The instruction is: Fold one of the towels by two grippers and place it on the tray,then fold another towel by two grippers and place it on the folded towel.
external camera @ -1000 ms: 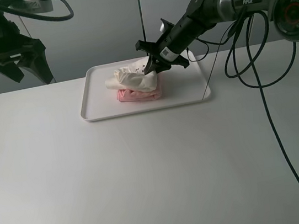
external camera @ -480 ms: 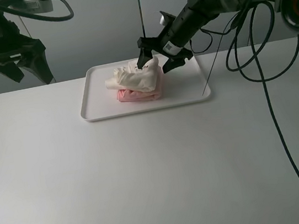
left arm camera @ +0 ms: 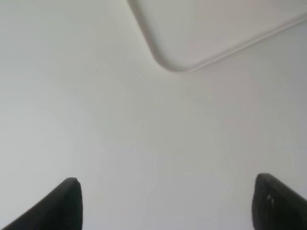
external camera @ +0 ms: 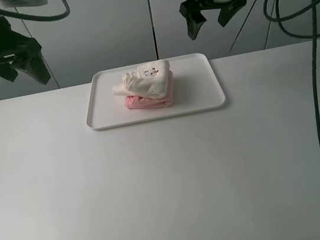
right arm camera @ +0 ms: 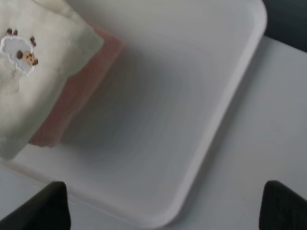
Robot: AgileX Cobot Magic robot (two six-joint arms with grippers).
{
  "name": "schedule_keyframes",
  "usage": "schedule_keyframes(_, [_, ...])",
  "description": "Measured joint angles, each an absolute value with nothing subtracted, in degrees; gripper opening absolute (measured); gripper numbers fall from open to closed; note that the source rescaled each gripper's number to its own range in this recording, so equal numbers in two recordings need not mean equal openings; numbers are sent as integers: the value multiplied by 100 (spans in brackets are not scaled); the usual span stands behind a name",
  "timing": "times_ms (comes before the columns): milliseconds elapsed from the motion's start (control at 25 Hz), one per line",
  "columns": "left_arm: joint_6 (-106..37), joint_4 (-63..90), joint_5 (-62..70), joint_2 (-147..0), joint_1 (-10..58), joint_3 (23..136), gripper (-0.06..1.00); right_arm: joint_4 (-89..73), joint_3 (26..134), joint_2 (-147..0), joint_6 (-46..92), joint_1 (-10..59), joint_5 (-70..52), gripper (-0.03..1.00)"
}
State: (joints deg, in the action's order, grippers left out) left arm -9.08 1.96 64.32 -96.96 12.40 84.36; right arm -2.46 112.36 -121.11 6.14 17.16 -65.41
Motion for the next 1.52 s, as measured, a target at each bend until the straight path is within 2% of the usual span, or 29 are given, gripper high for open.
schedule_keyframes(200, [-677,-206,5994,-8832,1240,7271,92,-58,9620,-10995,462,1716,-5971,85])
schedule_keyframes(520, [72,-832,5719,-6615,1240,5469,94,68,6242,-7977,373,1716,-5104,85])
schedule_keyframes(680, [113,-832,5933,-5664,1240,4809,100,68,4982,-6529,506,1716,-5104,97])
schedule_keyframes(800, [187,-832,6195,-4967,1240,4470,100,68,4263,-5515,506,1716,-5166,99])
schedule_keyframes(1080, [399,-753,6627,-3602,1240,4124,100,46,3362,-3650,370,1716,-5824,99])
schedule_keyframes(1360, [413,-244,6863,-2452,1240,4101,100,0,3095,-2379,330,1716,-6474,99])
schedule_keyframes(1520, [413,-146,6898,-1819,1240,3666,100,-105,3067,-1780,354,1716,-6520,99])
